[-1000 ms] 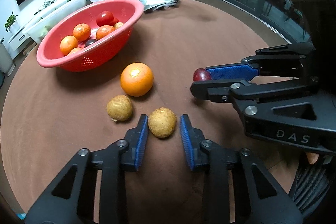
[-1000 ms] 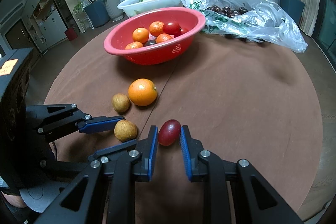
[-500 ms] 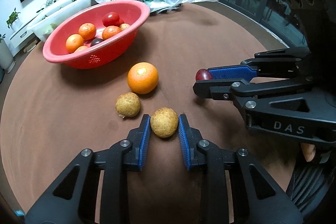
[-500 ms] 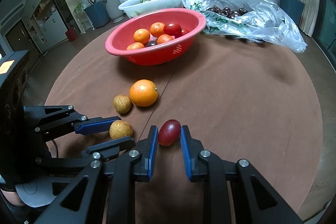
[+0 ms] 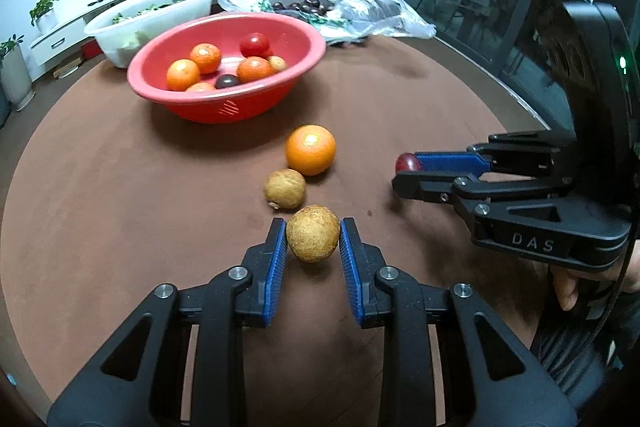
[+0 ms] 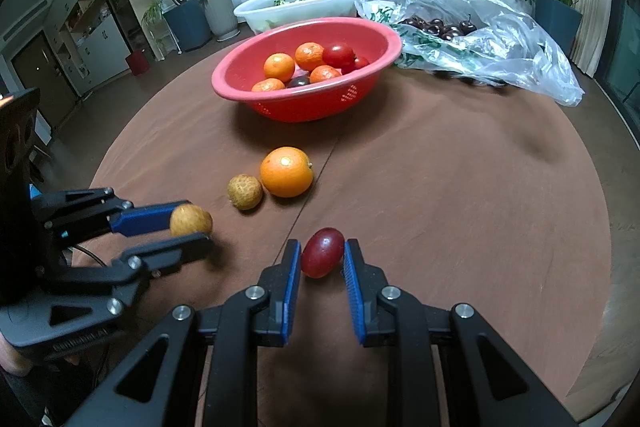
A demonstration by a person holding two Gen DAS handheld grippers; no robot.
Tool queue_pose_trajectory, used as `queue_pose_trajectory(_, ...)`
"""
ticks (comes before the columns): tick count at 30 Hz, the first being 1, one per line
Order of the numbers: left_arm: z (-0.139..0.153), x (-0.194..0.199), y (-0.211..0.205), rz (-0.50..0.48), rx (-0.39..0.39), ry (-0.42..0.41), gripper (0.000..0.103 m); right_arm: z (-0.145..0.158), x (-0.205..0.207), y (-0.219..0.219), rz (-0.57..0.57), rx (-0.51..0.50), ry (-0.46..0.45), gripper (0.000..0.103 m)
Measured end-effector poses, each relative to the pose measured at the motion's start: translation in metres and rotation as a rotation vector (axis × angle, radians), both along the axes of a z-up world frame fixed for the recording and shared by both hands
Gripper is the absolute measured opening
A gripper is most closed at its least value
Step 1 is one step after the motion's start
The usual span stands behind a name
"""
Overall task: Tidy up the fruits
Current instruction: 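Carry the potato and red plum over the red basin with both tools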
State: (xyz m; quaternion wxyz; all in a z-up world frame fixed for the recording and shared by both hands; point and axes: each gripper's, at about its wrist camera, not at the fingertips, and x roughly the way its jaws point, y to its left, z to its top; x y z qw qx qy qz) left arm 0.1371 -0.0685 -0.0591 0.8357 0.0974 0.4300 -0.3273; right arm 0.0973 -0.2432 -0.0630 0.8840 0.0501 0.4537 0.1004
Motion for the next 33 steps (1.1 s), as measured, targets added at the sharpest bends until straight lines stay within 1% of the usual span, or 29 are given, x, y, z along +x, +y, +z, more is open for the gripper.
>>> queue_pose_trajectory(6, 0.012, 0.001, 0.012, 0.018, -0.014, -0.015, 0.025, 0.003, 0.000, 0.005, 0.005, -0.027, -0.007, 0.024)
queue_pose_trajectory(11, 0.024, 0.014, 0.025, 0.039, -0.021, -0.033, 0.025, 0.009, 0.002, 0.006, 0.015, -0.055, -0.015, 0.024)
queue_pose_trajectory(14, 0.034, 0.028, 0.030, 0.051, -0.023, -0.050, 0.025, 0.016, 0.008, 0.004, 0.018, -0.077, -0.025, 0.024)
queue_pose_trajectory(18, 0.056, 0.055, 0.034, 0.068, -0.022, -0.098, 0.025, 0.033, 0.021, 0.002, 0.029, -0.108, -0.054, 0.024)
queue_pose_trajectory(23, 0.078, 0.098, 0.027, 0.074, -0.015, -0.137, 0.025, 0.062, 0.056, 0.006, 0.047, -0.147, -0.112, 0.024)
queue_pose_trajectory(27, 0.073, 0.130, 0.015, 0.070, 0.011, -0.121, 0.025, 0.071, 0.093, 0.012, 0.073, -0.144, -0.129, 0.024)
queue_pose_trajectory(31, 0.057, 0.153, 0.002, 0.061, 0.046, -0.103, 0.025, 0.062, 0.126, 0.019, 0.084, -0.144, -0.106, 0.024)
queue_pose_trajectory(33, 0.048, 0.162, -0.004, 0.053, 0.056, -0.095, 0.025, 0.053, 0.141, 0.024, 0.090, -0.161, -0.088, 0.024)
